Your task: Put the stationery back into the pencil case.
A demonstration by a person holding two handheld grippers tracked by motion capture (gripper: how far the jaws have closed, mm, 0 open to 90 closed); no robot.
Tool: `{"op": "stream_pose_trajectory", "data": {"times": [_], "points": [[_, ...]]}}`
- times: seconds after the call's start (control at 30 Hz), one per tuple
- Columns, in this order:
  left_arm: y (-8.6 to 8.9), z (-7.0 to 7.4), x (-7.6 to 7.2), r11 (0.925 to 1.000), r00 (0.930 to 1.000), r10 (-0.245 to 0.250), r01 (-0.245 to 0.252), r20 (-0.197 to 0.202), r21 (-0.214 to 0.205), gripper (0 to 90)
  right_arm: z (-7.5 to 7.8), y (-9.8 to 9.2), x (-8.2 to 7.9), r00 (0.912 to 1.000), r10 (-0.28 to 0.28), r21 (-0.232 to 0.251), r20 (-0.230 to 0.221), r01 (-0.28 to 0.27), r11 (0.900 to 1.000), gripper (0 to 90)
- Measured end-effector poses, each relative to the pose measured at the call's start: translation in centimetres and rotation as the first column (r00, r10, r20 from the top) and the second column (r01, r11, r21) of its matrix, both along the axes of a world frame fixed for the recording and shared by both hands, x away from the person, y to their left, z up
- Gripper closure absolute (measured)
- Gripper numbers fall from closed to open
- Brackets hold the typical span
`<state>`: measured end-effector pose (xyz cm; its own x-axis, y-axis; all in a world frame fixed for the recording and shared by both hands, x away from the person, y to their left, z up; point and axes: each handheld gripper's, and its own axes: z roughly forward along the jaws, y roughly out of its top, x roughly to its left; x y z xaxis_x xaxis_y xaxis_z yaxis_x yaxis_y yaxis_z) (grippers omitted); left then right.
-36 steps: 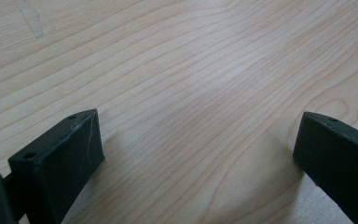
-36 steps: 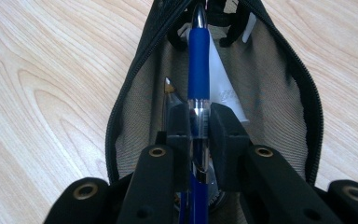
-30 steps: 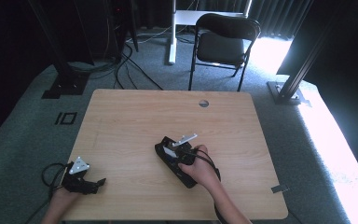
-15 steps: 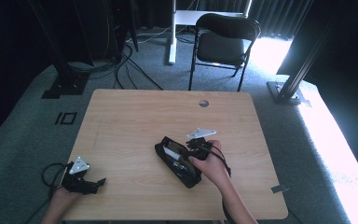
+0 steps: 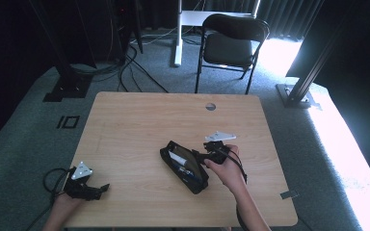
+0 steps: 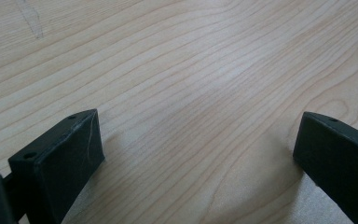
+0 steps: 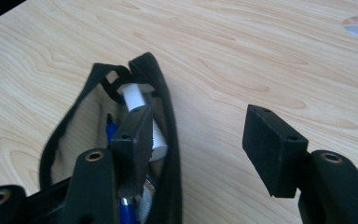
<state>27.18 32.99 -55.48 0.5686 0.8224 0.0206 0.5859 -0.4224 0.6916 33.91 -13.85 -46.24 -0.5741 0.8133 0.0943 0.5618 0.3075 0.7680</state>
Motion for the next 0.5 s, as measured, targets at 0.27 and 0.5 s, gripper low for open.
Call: {"op": "stream_pose_trajectory", "data": {"times": [0.27,0.5], "points": [[0.0,0.0,0.0,1.0,1.0,0.0,0.0,0.0,0.0,1.6,-0.5,-1.9,0.0,0.9991,-0.039,0.009,0.015,0.039,0.9992,38.1],[0.0,0.0,0.0,1.0,1.0,0.0,0.0,0.0,0.0,1.6,-1.5,-3.6,-0.2,0.997,-0.077,0.021,0.01,0.077,0.9968,36.3]]}}
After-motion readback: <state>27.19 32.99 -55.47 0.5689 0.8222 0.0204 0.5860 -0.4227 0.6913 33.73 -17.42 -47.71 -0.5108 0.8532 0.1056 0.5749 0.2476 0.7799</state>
